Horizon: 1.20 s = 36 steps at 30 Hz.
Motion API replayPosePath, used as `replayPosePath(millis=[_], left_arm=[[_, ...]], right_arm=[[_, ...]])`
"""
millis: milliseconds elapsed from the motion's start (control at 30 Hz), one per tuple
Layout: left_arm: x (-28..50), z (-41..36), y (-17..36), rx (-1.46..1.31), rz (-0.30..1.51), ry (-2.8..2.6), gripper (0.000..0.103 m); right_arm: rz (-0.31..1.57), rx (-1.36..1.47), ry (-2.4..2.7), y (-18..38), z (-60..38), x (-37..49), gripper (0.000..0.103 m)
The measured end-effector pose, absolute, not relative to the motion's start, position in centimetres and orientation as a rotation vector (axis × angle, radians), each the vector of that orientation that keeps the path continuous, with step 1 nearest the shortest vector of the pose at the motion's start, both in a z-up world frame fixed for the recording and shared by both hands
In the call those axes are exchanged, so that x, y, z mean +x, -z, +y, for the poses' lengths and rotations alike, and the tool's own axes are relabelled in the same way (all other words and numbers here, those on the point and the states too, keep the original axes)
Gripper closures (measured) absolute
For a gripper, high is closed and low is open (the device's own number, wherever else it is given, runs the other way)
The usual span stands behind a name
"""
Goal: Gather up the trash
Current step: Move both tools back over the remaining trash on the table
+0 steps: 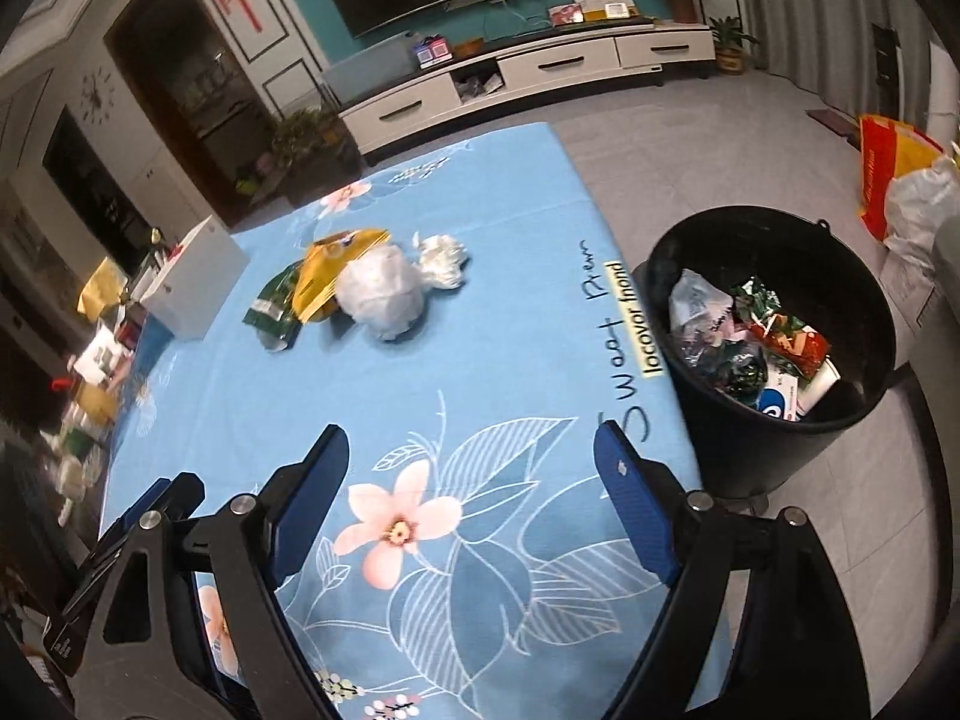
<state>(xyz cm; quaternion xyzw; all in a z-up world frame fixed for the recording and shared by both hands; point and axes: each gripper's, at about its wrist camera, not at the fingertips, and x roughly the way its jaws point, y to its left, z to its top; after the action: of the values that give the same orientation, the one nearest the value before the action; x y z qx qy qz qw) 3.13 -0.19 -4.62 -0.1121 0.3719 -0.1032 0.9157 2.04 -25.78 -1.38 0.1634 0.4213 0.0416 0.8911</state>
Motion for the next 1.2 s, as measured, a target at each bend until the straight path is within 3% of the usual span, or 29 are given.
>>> replayPosePath(millis=[467, 1200], left_arm=[[5.7, 0.6, 6.9, -0.303, 0.811, 0.232, 0.003], [19.0, -8.4, 8.9, -0.326, 0.847, 0.348, 0.003]], right_arm=[[0.919, 0.325, -0.094, 3.2, -24.8, 4.7, 0.021], [0.901, 0.498, -0.126, 5.6, -29.1, 14.1, 0.020]])
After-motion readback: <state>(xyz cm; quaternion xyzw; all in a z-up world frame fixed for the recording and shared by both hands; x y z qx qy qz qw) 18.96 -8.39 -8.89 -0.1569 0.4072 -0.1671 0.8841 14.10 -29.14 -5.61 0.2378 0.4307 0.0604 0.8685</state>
